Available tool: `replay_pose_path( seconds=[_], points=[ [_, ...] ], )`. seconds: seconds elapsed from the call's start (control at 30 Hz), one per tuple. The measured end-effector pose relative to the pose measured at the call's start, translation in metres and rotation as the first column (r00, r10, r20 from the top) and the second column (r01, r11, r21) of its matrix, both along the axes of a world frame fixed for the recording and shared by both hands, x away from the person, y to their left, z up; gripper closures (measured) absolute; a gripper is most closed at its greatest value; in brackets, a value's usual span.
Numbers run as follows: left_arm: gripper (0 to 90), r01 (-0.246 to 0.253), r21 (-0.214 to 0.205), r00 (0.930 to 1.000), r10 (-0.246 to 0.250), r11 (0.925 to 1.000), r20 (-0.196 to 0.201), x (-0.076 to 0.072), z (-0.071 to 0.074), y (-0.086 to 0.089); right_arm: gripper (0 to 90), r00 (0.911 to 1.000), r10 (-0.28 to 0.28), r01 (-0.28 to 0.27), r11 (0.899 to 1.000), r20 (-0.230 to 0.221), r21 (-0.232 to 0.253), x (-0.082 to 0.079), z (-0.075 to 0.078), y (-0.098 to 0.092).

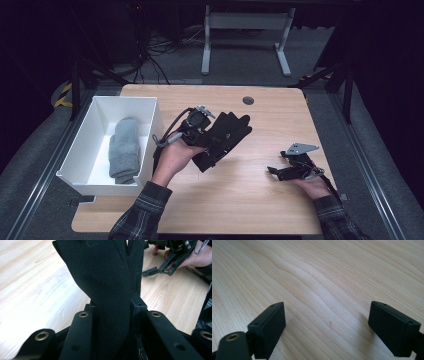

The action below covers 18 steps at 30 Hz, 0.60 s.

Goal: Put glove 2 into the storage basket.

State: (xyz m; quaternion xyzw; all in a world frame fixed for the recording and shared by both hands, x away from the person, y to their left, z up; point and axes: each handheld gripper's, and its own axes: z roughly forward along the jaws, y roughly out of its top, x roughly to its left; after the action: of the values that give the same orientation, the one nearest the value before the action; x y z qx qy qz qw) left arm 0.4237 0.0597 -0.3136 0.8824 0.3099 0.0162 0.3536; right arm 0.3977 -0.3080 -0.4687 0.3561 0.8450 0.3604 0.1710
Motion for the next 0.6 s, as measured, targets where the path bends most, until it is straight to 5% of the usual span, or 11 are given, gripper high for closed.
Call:
replay_pose_path(
  seconds=[0.6],
  points=[
    [71.1, -0.137, -0.023, 0.9899, 0.138, 0.9903, 0.033, 0.007, 0.025, 0.063, 14.5, 1.0000, -0.003, 0.003, 1.000, 0.000, 0.000, 0.000, 0.000, 0.000]
  ],
)
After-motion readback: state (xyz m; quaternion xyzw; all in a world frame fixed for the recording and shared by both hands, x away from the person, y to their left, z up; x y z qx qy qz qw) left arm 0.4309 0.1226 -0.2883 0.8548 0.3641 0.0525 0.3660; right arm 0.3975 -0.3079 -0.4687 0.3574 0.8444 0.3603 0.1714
